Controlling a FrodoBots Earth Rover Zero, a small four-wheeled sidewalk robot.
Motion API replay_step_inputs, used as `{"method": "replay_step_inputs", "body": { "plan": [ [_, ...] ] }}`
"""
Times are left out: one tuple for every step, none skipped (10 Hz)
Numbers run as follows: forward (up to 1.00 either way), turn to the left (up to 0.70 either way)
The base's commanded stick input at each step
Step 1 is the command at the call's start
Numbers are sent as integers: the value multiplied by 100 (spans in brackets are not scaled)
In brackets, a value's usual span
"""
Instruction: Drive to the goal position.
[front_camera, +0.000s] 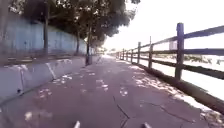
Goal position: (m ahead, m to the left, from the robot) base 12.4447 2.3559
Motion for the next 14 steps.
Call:
{"method": "replay_step_inputs", "body": {
  "plan": [
    [85, 0],
    [85, 0],
    [85, 0],
    [85, 0],
    [85, 0],
    [85, 0],
    [85, 0],
    [85, 0],
    [85, 0],
    [85, 0],
    [85, 0],
    [85, 0],
    [85, 0],
    [85, 0]
  ]
}}
